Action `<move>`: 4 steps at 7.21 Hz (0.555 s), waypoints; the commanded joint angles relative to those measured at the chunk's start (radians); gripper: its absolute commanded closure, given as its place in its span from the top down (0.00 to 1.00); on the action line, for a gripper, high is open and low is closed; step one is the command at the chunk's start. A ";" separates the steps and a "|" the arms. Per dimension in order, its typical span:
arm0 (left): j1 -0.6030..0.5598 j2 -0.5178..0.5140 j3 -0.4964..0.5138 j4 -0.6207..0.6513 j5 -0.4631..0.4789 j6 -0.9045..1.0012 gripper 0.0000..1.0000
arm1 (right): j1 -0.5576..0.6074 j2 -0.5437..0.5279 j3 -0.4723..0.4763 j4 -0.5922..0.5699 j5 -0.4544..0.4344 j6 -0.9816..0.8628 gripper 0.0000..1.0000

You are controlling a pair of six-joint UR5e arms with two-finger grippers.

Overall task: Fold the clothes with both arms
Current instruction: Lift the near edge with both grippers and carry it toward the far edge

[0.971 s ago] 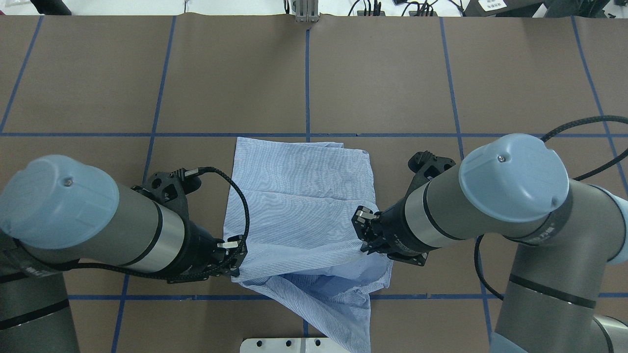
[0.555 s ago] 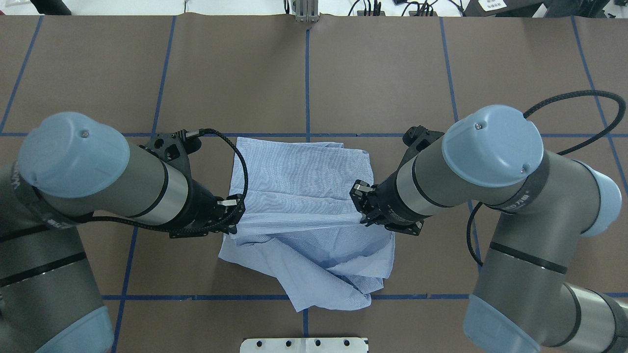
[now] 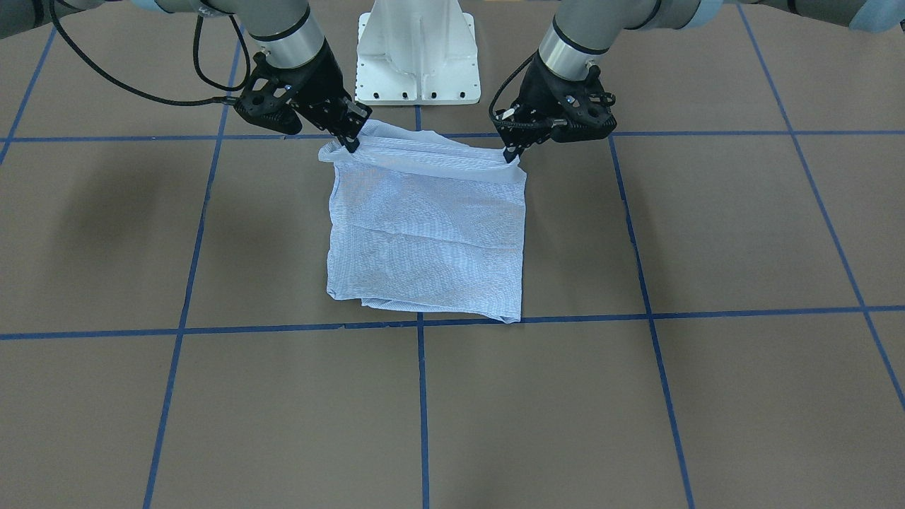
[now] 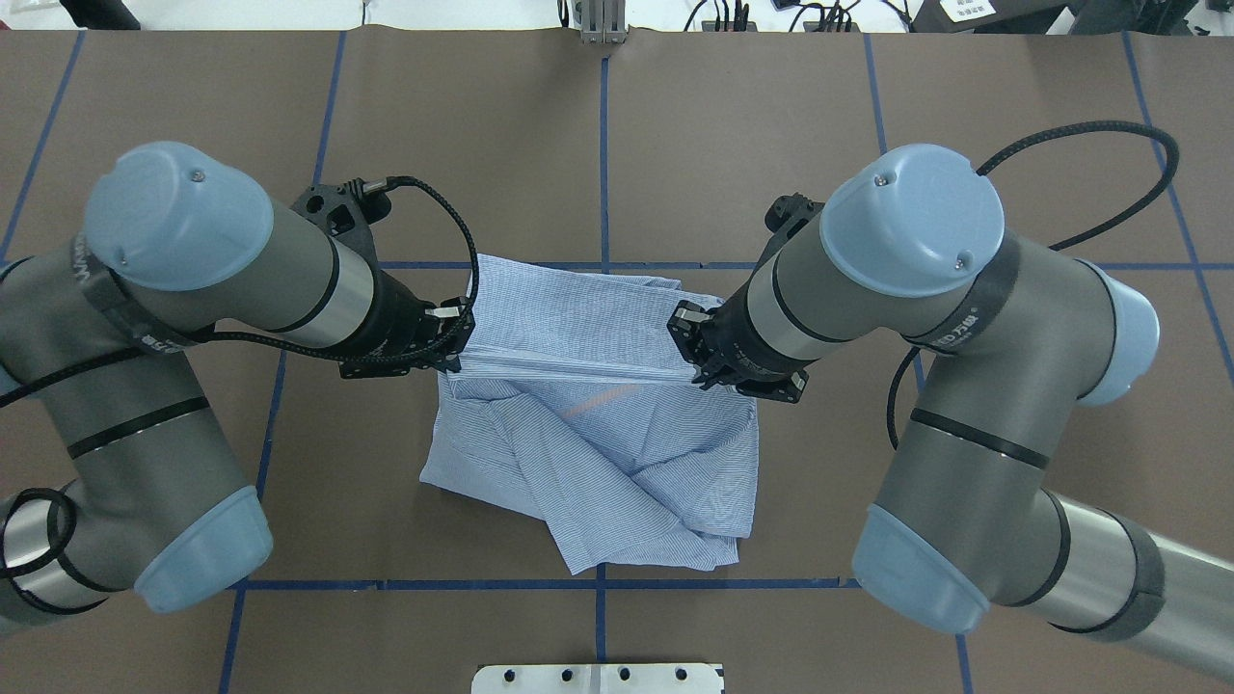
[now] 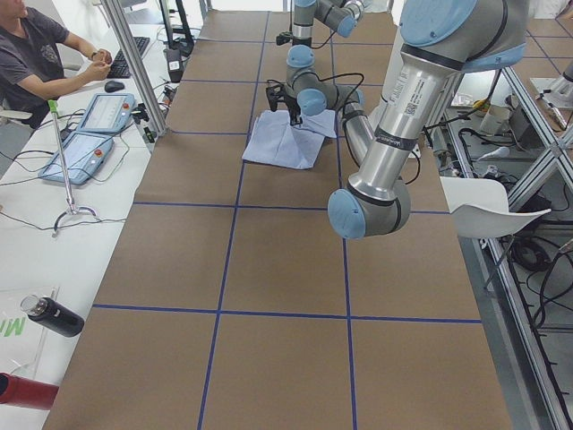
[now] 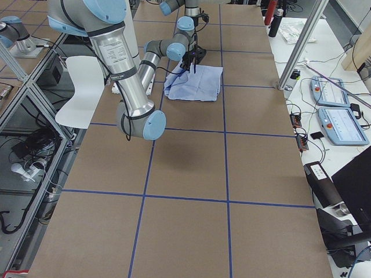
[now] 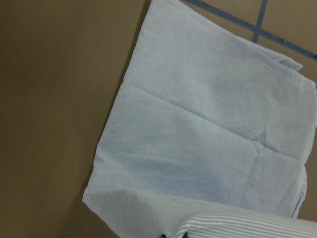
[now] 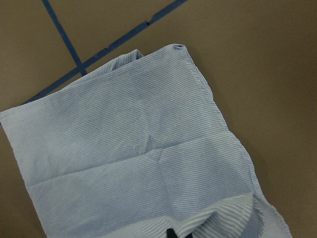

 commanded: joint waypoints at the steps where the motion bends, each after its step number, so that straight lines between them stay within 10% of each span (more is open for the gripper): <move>1: -0.034 -0.030 0.111 -0.094 0.001 0.001 0.00 | 0.029 0.060 -0.099 0.002 0.000 -0.049 0.00; 4: -0.066 -0.032 0.237 -0.210 0.003 -0.001 0.00 | 0.055 0.112 -0.281 0.068 -0.002 -0.111 0.00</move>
